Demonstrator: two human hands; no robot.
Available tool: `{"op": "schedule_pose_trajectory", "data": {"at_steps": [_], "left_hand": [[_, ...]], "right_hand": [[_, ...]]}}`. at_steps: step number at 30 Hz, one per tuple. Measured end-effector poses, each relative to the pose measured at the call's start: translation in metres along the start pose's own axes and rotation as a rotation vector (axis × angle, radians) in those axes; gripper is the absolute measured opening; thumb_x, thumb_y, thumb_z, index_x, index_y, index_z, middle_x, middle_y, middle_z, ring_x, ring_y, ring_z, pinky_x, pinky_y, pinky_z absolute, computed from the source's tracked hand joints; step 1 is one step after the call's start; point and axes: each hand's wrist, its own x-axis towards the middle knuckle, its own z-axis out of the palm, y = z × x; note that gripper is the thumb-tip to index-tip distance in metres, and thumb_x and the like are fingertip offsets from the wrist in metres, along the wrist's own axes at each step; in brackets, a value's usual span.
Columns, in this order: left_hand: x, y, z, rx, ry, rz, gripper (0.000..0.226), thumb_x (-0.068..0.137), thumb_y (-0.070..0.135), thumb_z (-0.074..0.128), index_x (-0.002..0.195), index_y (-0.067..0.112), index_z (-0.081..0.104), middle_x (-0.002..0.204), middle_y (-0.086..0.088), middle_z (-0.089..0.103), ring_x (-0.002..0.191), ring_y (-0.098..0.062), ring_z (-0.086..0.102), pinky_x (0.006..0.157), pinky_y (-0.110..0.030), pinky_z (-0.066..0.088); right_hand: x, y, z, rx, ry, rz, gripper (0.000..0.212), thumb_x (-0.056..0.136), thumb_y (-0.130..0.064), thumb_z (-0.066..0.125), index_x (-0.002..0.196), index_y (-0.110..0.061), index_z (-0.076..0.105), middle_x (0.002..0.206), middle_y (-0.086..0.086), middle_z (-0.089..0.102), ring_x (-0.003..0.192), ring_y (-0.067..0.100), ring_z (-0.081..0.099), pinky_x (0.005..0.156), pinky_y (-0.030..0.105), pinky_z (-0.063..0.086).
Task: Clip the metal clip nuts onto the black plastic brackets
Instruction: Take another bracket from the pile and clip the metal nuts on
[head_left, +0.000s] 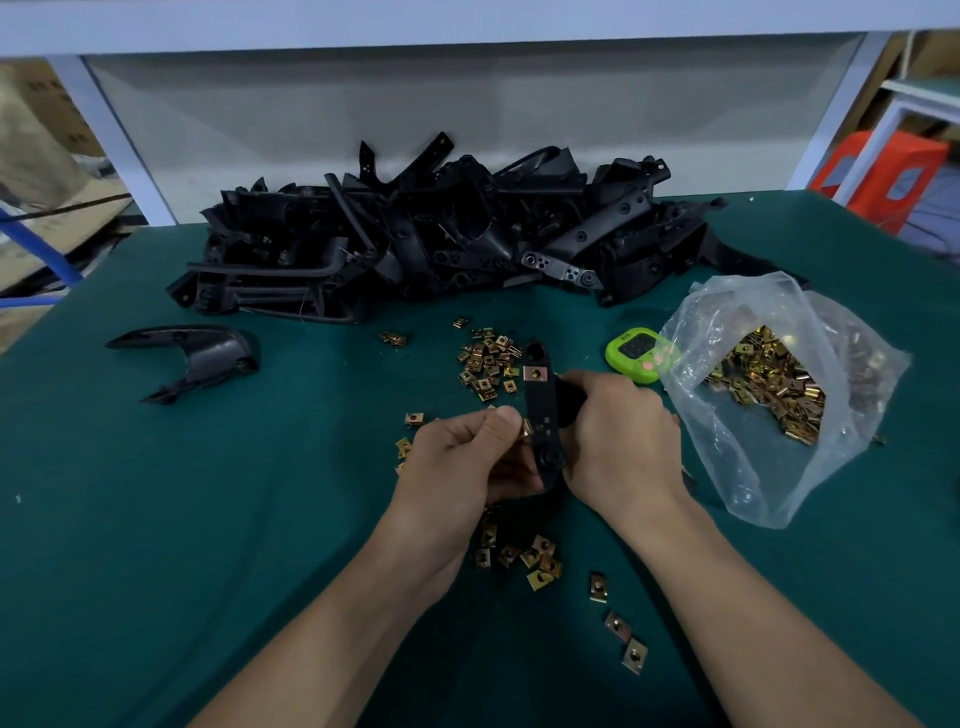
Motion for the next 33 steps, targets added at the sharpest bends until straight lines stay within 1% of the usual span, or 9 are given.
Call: {"op": "schedule_pose_trajectory", "data": {"at_steps": [4,11,13,16,21,26,30,32,33], "left_hand": [[0.001,0.0,-0.002,-0.035,-0.013,-0.009,0.042,0.106,0.027,0.051,0.097,-0.007,0.075,0.081,-0.019,0.07,0.07,-0.02,0.066,0.072,-0.033,0.061],[-0.002,0.005,-0.004,0.169,0.017,0.065,0.038,0.103,0.027,0.059,0.072,0.016,0.079,0.068,-0.007,0.073,0.063,-0.018,0.07,0.065,-0.026,0.06],[-0.003,0.006,-0.004,0.184,0.046,0.062,0.037,0.102,0.027,0.061,0.072,0.016,0.079,0.067,-0.007,0.073,0.062,-0.018,0.07,0.063,-0.026,0.059],[-0.002,0.007,-0.002,0.109,0.041,0.033,0.038,0.104,0.025,0.058,0.077,0.008,0.079,0.069,-0.009,0.072,0.062,-0.019,0.069,0.063,-0.028,0.06],[-0.003,0.008,0.0,0.127,-0.002,0.024,0.041,0.105,0.024,0.054,0.074,0.009,0.077,0.066,-0.007,0.07,0.061,-0.017,0.068,0.063,-0.028,0.06],[-0.006,0.008,-0.001,0.321,0.078,0.087,0.039,0.104,0.025,0.059,0.07,0.016,0.076,0.062,-0.005,0.072,0.055,-0.019,0.069,0.055,-0.022,0.055],[-0.009,0.007,0.002,0.35,0.145,0.111,0.036,0.101,0.028,0.062,0.069,0.02,0.076,0.06,-0.003,0.072,0.053,-0.021,0.071,0.052,-0.021,0.055],[-0.009,0.007,0.002,0.428,0.155,0.126,0.037,0.1,0.031,0.064,0.064,0.029,0.075,0.054,0.003,0.069,0.049,-0.013,0.068,0.05,-0.017,0.05],[-0.009,0.007,0.002,0.481,0.151,0.145,0.043,0.1,0.03,0.065,0.057,0.032,0.072,0.049,0.01,0.065,0.043,-0.005,0.061,0.047,-0.013,0.045]], "right_hand": [[0.0,0.0,-0.002,0.03,-0.007,0.004,0.036,0.075,-0.017,0.073,0.108,-0.03,0.072,0.085,0.006,0.073,0.086,0.038,0.067,0.065,0.034,0.044],[0.0,0.002,-0.004,-0.069,-0.005,-0.004,0.034,0.076,-0.017,0.07,0.108,-0.027,0.071,0.083,0.006,0.07,0.08,0.038,0.065,0.064,0.036,0.046],[0.0,0.002,-0.004,-0.073,-0.009,-0.003,0.032,0.076,-0.017,0.07,0.106,-0.026,0.071,0.082,0.005,0.069,0.079,0.037,0.064,0.065,0.037,0.047],[0.0,0.002,-0.002,-0.029,-0.033,0.019,0.042,0.075,-0.018,0.073,0.115,-0.03,0.07,0.087,0.006,0.071,0.085,0.038,0.065,0.067,0.035,0.042],[-0.001,0.001,-0.003,-0.046,-0.053,0.014,0.048,0.074,-0.018,0.074,0.12,-0.032,0.068,0.092,0.006,0.072,0.088,0.038,0.067,0.069,0.036,0.043],[-0.004,-0.002,-0.005,-0.182,-0.048,0.001,0.022,0.079,-0.015,0.067,0.098,-0.026,0.063,0.087,0.005,0.07,0.08,0.035,0.065,0.064,0.033,0.038],[-0.006,-0.007,-0.003,-0.254,-0.038,-0.001,0.023,0.081,-0.011,0.066,0.091,-0.025,0.05,0.091,0.004,0.068,0.085,0.034,0.067,0.065,0.033,0.034],[-0.007,-0.009,-0.003,-0.277,-0.028,-0.023,0.028,0.081,-0.012,0.066,0.09,-0.026,0.043,0.092,0.004,0.068,0.086,0.033,0.067,0.066,0.033,0.034],[-0.008,-0.01,-0.003,-0.291,-0.024,-0.038,0.029,0.081,-0.012,0.065,0.089,-0.026,0.042,0.092,0.004,0.068,0.086,0.033,0.067,0.065,0.034,0.034]]}}
